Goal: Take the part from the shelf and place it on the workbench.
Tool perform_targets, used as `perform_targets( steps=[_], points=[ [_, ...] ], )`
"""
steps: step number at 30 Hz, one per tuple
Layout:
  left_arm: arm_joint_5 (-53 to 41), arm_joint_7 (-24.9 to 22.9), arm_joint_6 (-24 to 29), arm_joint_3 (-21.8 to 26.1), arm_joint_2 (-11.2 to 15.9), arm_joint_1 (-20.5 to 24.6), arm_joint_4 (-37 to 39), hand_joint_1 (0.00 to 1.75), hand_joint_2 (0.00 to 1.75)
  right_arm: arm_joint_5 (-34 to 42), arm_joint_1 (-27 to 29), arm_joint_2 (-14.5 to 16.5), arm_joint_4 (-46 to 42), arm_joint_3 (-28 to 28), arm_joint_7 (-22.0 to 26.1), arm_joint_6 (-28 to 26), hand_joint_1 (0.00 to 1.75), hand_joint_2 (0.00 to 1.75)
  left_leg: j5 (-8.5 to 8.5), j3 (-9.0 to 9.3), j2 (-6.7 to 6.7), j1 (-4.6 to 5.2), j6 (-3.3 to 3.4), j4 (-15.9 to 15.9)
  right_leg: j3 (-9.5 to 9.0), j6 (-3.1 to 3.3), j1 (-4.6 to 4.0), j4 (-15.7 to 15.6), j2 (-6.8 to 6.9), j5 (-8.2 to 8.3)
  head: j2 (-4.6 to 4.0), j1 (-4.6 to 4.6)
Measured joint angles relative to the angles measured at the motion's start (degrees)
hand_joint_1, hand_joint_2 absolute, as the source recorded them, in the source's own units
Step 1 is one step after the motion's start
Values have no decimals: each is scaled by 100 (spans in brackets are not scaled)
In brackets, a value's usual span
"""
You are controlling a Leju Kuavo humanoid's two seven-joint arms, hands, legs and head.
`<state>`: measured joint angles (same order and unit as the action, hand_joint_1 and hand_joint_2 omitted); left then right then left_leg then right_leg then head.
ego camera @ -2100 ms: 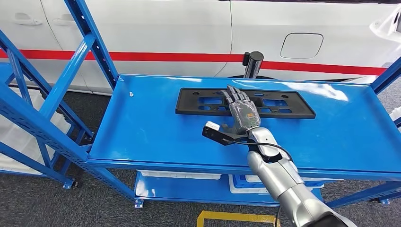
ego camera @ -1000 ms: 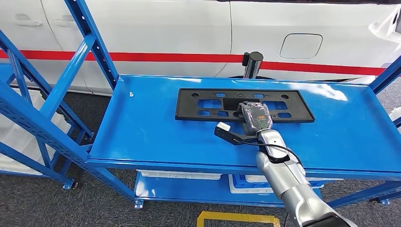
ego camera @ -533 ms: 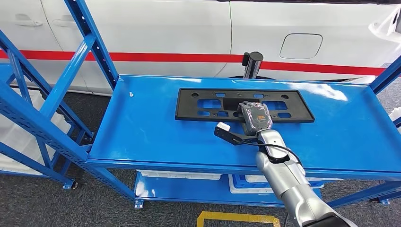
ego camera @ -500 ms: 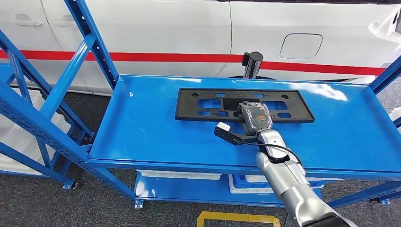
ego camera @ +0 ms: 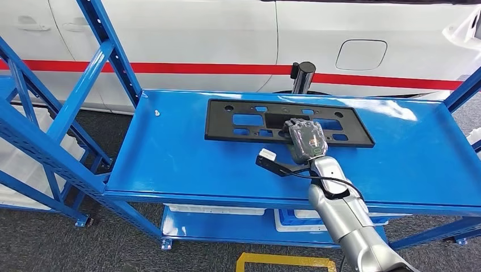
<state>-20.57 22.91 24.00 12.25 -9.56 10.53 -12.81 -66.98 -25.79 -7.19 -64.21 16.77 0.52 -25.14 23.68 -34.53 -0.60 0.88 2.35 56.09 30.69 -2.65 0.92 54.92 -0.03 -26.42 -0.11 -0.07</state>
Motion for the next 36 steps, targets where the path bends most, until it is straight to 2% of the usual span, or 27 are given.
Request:
perform_targets(
  steps=[3,7,10,16,23,31,36],
  points=[
    [134,245,-87,30,3,34,0,0,175,370,-281,-254,-627,64,213,-153,175,175,-11,-24,-4,15,13,0,17,-4,0,12,1,3,0,-1],
    [368,349,-187,32,20,63,0,0,175,671,-1172,-552,-1319,144,259,126,175,175,-14,-18,7,22,18,1,21,-4,2,18,-2,3,0,-1],
    [395,362,-213,32,25,68,0,0,175,697,-1640,-659,-1542,234,283,178,175,175,-14,-17,2,22,19,2,19,-4,3,18,-1,3,0,-2],
    [397,357,-204,32,31,69,0,0,175,914,-2164,-852,-1664,417,294,194,175,175,-14,-19,-7,21,19,2,17,-4,2,18,3,3,0,-2],
    [397,310,-182,32,55,58,0,0,175,1060,-2310,-916,-1666,661,252,131,175,175,-14,-18,-5,21,19,2,16,-4,1,18,3,3,0,-1],
    [389,-265,-158,32,89,31,5,0,175,1353,-2154,-925,-1666,843,189,-5,175,175,-14,-18,-6,21,19,1,18,-4,1,18,3,3,0,-1],
    [391,-401,-170,32,126,12,10,0,175,1571,-1937,-982,-1666,853,235,-36,175,175,-14,-19,-8,21,19,1,17,-4,2,18,3,3,0,-1]
  ],
)
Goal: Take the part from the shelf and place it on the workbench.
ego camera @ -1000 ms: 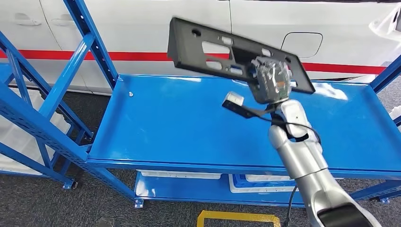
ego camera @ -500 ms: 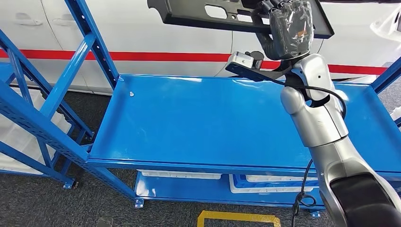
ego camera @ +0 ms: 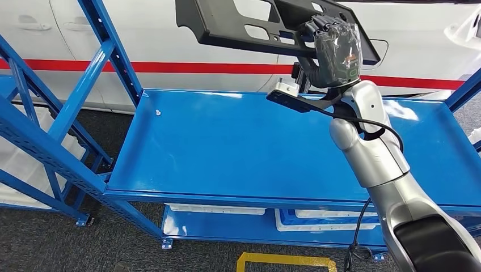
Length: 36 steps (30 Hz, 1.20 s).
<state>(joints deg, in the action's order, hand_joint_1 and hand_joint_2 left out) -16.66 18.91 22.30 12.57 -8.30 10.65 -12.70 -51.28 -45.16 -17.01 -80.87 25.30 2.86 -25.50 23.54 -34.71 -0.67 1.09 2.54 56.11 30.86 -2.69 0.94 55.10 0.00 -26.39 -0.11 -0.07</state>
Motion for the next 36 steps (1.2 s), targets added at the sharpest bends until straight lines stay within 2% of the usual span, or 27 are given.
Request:
perform_targets(
  steps=[3,6,8,9,10,12,13,14,15,17,18,19,20,21,22,23,24,25,27,28,29,30,31,32,34,35,36],
  points=[
    [-4,-105,-8,0,21,-1,5,0,175,51,109,-24,0,-1,10,-35,175,175,10,-4,-1,7,14,14,0,-7,22,-8,0,4,0,-2],
    [-6,-259,-26,0,54,-1,15,0,175,110,226,-31,-1,-6,18,-89,175,175,28,-7,-4,7,85,42,-18,-58,82,-36,-1,21,0,-4],
    [-8,-323,-33,0,60,2,18,0,175,136,269,-35,-1,-15,25,-100,175,175,-25,40,13,-37,126,-35,18,-62,61,58,1,-52,0,-5],
    [-11,-339,-32,0,62,7,18,0,175,146,279,-40,-2,-21,30,-104,175,175,-52,63,24,-55,145,-77,107,-34,49,253,1,-171,0,0],
    [-14,-350,-30,0,63,11,18,0,175,155,294,-47,-1,-28,33,-107,175,175,-71,78,34,-71,157,-108,258,7,43,580,2,-345,0,7],
    [-19,-362,-27,0,69,14,20,0,175,164,339,-60,-1,-38,39,-110,175,175,-79,69,36,-70,166,-112,643,56,37,1422,0,-687,0,26],
    [-20,-365,-27,0,69,12,21,0,175,166,370,-62,0,-41,39,-110,175,175,-80,64,36,-71,163,-110,773,42,43,1708,-1,-764,0,29],
    [-20,-367,-27,0,69,11,23,0,175,166,396,-64,0,-43,40,-110,175,175,-82,58,36,-78,157,-103,803,-2,56,1781,0,-744,0,30],
    [-21,-367,-27,0,68,11,24,0,175,168,414,-65,0,-44,40,-110,175,175,-81,51,35,-92,143,-86,714,-69,78,1609,1,-631,0,29],
    [-21,-367,-23,1,76,12,25,0,175,184,419,-68,0,-53,41,-109,175,175,-53,1,31,-124,76,5,302,-222,134,829,6,-318,0,36],
    [-21,-367,-20,1,79,13,25,0,175,194,418,-71,-1,-58,42,-108,175,175,-35,-43,25,-130,30,68,135,-250,131,530,-17,-199,0,39],
    [-20,-367,-17,1,84,12,25,0,175,203,419,-79,-1,-68,42,-106,175,175,-22,-86,14,-123,-12,135,51,-242,128,353,-38,-145,0,44],
    [-17,-368,-13,2,87,11,26,0,175,209,424,-85,-2,-75,41,-103,175,175,-23,-128,-2,-113,-46,185,47,-205,114,324,-63,-141,0,42],
    [-13,-370,-10,2,86,9,26,0,175,213,433,-90,-2,-81,41,-99,175,175,-36,-155,-16,-112,-67,212,92,-156,99,361,-83,-129,0,39],
    [-6,-375,-8,3,93,6,26,0,175,217,439,-93,-2,-86,41,-93,175,175,-32,-182,-25,-122,-88,240,127,-116,122,362,-76,-126,0,37],
    [3,-381,-6,5,98,4,27,0,175,221,440,-91,-1,-86,41,-88,175,175,31,-223,-19,-137,-113,299,153,-70,134,370,-73,-105,0,31],
    [12,-387,-6,7,103,5,27,0,175,222,437,-87,-1,-85,41,-84,175,175,171,-288,-6,-152,-142,442,181,-17,143,370,-67,-75,0,30],
    [20,-391,-7,8,106,6,27,0,175,224,432,-84,0,-85,41,-81,175,175,387,-389,9,-165,-172,702,220,40,147,368,-60,-41,0,22],
    [30,-396,-7,11,109,8,27,0,175,227,428,-79,1,-85,41,-77,175,175,860,-639,30,-172,-218,1434,306,131,109,372,-50,17,0,15],
    [36,-401,-7,14,111,8,27,0,175,235,429,-76,1,-85,46,-73,175,175,995,-720,34,-173,-225,1731,348,164,87,374,-44,45,0,13],
    [42,-407,-4,21,113,7,27,0,175,248,427,-69,4,-84,57,-65,175,175,1020,-714,38,-172,-213,1857,384,188,63,375,-41,71,0,13],
    [49,-416,1,29,115,7,27,0,175,264,419,-59,9,-82,74,-54,175,175,947,-604,40,-165,-181,1779,414,204,36,375,-41,96,0,13],
    [51,-425,13,39,119,10,27,0,175,282,398,-42,19,-77,97,-43,175,175,807,-386,38,-149,-121,1494,435,214,9,375,-42,121,0,12],
    [51,-435,32,53,134,17,25,0,175,304,364,-20,32,-68,121,-34,175,175,678,-110,31,-114,-25,1090,448,218,0,374,-43,143,0,14],
    [42,-453,83,78,165,37,21,0,175,377,262,25,63,-44,173,-29,175,175,550,323,34,-36,142,419,469,189,-12,369,-40,193,0,17],
    [40,-463,110,89,182,46,20,0,175,444,218,48,80,-31,206,-29,175,175,539,407,34,4,194,263,477,156,9,363,-31,221,0,20],
    [42,-472,136,98,193,49,20,0,175,529,187,70,95,-20,248,-30,175,175,518,418,40,30,212,214,485,108,22,349,-24,255,0,15]
  ],
)
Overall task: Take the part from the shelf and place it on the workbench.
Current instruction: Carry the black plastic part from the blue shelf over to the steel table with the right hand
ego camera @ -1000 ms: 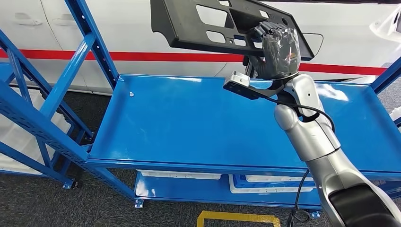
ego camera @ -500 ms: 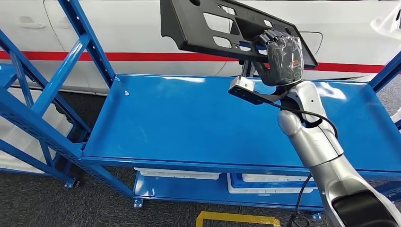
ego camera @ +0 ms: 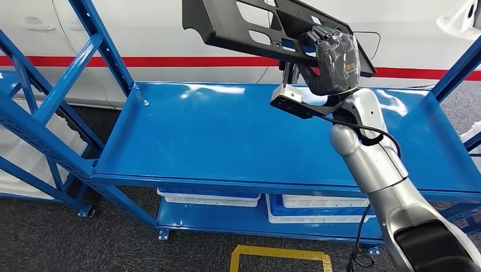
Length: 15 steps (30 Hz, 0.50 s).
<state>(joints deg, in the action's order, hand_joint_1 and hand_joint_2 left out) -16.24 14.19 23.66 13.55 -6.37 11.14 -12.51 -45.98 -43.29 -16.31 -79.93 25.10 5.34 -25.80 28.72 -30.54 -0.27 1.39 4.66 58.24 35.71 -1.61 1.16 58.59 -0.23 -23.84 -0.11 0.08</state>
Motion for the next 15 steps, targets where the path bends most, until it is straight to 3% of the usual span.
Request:
perform_targets(
  steps=[2,3,4,6,8,9,10,12,13,15],
  points=[
    [12,-12,42,26,16,3,0,0,175,201,-23,48,27,16,107,-6,175,175,-149,8,9,6,28,-147,37,-64,11,-16,15,20,0,-5],
    [17,-14,57,39,21,5,0,0,175,296,-36,69,39,24,162,-15,175,175,-243,4,19,-9,39,-240,89,-64,-2,57,16,-60,0,-3],
    [20,-15,66,50,21,5,0,0,175,380,-47,89,51,30,209,-30,175,175,-333,-14,30,-34,34,-323,174,-41,-15,242,17,-216,0,1],
    [40,-28,79,67,19,-5,1,0,175,498,-51,144,79,51,281,-64,175,175,-445,-123,40,-57,3,-363,396,-1,2,909,19,-640,0,9],
    [63,-57,87,83,16,-19,4,0,175,539,-19,212,103,80,323,-89,175,175,-523,-252,46,-82,-51,-343,498,-66,39,1444,21,-833,0,10],
    [67,-73,94,89,17,-21,5,0,175,549,-8,247,110,96,333,-93,175,175,-559,-325,48,-104,-82,-314,414,-143,60,1440,22,-787,0,10],
    [63,-89,104,92,19,-22,7,0,175,564,-3,279,109,108,337,-95,175,175,-584,-402,51,-132,-113,-267,234,-232,83,1234,24,-675,0,11],
    [37,-112,133,95,34,-20,6,0,175,612,-16,339,83,122,328,-91,175,175,-606,-585,47,-164,-183,-101,-258,-373,104,508,25,-535,0,23],
    [22,-120,146,95,41,-22,6,0,175,634,-20,363,65,124,323,-88,175,175,-615,-667,41,-158,-216,-18,-409,-388,93,259,23,-535,0,29],
    [4,-130,158,98,55,-29,8,0,175,657,-18,405,44,130,317,-85,175,175,-660,-789,18,-126,-269,94,-474,-342,75,112,14,-590,0,26]
  ],
)
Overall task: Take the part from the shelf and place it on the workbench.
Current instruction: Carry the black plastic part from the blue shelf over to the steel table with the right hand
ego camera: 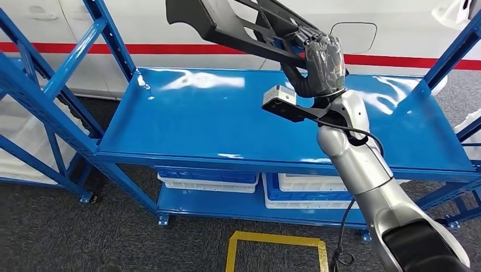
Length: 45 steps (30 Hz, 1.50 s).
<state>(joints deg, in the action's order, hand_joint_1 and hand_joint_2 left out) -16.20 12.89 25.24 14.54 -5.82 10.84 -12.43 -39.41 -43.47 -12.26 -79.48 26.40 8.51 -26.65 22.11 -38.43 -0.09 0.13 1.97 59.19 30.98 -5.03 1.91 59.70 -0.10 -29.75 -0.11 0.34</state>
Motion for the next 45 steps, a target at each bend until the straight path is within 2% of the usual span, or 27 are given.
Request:
perform_targets(
  steps=[2,3,5,7,8,9,10,12,14,16,18,19,21,23,25,27,29,30,32,34,36,38,39,40,42,44,45],
  points=[
    [-2,-5,2,14,5,-11,3,0,175,4,7,36,-7,6,-2,2,175,175,-17,-72,-10,-11,-35,42,98,108,42,31,6,56,0,-20],
    [-2,-6,2,24,11,-14,4,0,175,5,2,57,-10,9,-3,2,175,175,88,-119,-9,-28,-58,114,144,184,49,37,9,102,0,-24],
    [-2,-8,1,40,14,-15,6,0,175,6,-15,90,-21,11,-3,3,175,175,587,-275,-7,-57,-121,583,254,336,50,34,12,203,0,-30],
    [-3,-8,1,44,13,-14,6,0,175,10,-19,113,-29,16,-3,3,175,175,1091,-445,-6,-71,-160,1331,382,421,31,36,14,303,0,-35],
    [-4,-8,1,45,13,-14,6,0,175,16,-19,120,-31,20,-3,3,175,175,1178,-470,-6,-77,-162,1603,446,434,21,37,14,354,0,-35],
    [-8,-7,1,45,12,-13,6,0,175,22,-19,125,-36,22,-3,3,175,175,1138,-416,-6,-79,-151,1711,510,435,12,38,14,406,0,-36],
    [-19,-4,1,46,12,-10,6,0,175,29,-18,126,-48,22,-4,3,175,175,1010,-269,-7,-79,-127,1630,570,429,3,38,12,458,0,-38],
    [-65,-2,1,46,10,7,3,0,175,25,-3,118,-126,8,-16,3,175,175,802,292,-19,-64,-43,982,665,397,-14,38,5,554,0,-39],
    [-130,-9,2,45,3,36,-1,0,175,4,31,94,-258,-24,-45,8,175,175,847,810,-38,-29,22,253,714,330,-28,25,12,648,0,-31],
    [-172,-26,9,44,-10,56,-3,0,175,-16,91,74,-376,-51,-75,22,175,175,882,939,-45,15,53,-36,731,240,-20,-29,25,764,0,-26],
    [-182,-39,16,44,-30,59,-2,0,175,-28,176,43,-456,-68,-91,41,175,175,740,883,-19,10,103,-127,794,188,-36,-24,24,754,0,-20],
    [-181,-41,18,45,-37,60,-1,0,175,-36,213,27,-486,-74,-95,54,175,175,655,833,-1,3,140,-170,859,211,-54,87,21,618,0,-12],
    [-181,-41,21,45,-47,59,-1,0,175,-56,261,3,-532,-82,-104,83,175,175,497,681,29,18,203,-202,1042,310,-70,652,15,112,0,-4],
    [-179,-41,25,46,-50,54,-1,0,175,-74,304,-9,-568,-87,-122,114,175,175,357,497,41,42,224,-196,1152,315,-72,1372,13,-211,0,1],
    [-177,-41,27,46,-57,50,-1,0,175,-94,343,-13,-601,-87,-140,143,175,175,219,308,48,55,217,-180,1015,196,-74,1592,13,-69,0,3],
    [-179,-39,24,46,-64,47,-1,0,175,-116,361,-13,-660,-87,-169,173,175,175,107,131,50,63,187,-132,508,130,-77,1046,14,133,0,3],
    [-185,-33,19,46,-69,46,-1,0,175,-138,370,-12,-756,-95,-203,200,175,175,12,4,47,81,137,-67,-90,194,-115,190,11,8,0,0],
    [-189,-31,17,46,-70,44,-1,0,175,-145,374,-13,-799,-99,-211,208,175,175,-39,-32,46,86,111,-53,-256,238,-137,-89,9,-85,0,-2],
    [-192,-27,17,46,-63,31,-1,0,175,-153,391,-15,-848,-106,-222,214,175,175,-131,-73,36,82,56,-62,-280,312,-119,-238,12,-88,0,-3],
    [-192,-27,17,46,-55,14,0,0,175,-154,405,-15,-869,-103,-231,223,175,175,68,-151,9,59,-20,64,-193,413,-50,-249,28,33,0,-12],
    [-193,-28,16,47,-55,5,0,0,175,-155,408,-10,-890,-101,-233,229,175,175,624,-300,-9,6,-112,583,-56,487,-18,-252,42,176,0,-26],
    [-194,-28,16,47,-54,4,-1,0,175,-155,415,-7,-901,-97,-234,233,175,175,1016,-427,-8,-69,-197,1291,103,486,-15,-245,47,312,0,-29],
    [-194,-28,16,46,-54,4,-1,0,175,-155,420,-7,-902,-96,-234,236,175,175,1008,-419,-7,-110,-238,1510,186,465,-8,-236,47,374,0,-29],
    [-194,-28,16,46,-54,5,-1,0,175,-155,425,-7,-902,-94,-234,238,175,175,885,-329,-6,-152,-275,1562,271,436,6,-221,46,431,0,-29],
    [-194,-27,16,46,-52,8,-1,0,175,-155,428,-7,-912,-97,-235,239,175,175,589,124,-5,-227,-338,1127,418,353,40,-177,45,525,0,-32],
    [-198,-26,16,46,-58,22,-4,0,175,-156,421,-9,-948,-107,-235,239,175,175,662,693,-28,-250,-366,364,507,256,44,-139,47,599,0,-29],
    [-200,-24,16,46,-62,29,-6,0,175,-157,407,-10,-965,-113,-235,239,175,175,748,856,-39,-236,-347,95,527,204,33,-141,50,647,0,-21]
  ],
)
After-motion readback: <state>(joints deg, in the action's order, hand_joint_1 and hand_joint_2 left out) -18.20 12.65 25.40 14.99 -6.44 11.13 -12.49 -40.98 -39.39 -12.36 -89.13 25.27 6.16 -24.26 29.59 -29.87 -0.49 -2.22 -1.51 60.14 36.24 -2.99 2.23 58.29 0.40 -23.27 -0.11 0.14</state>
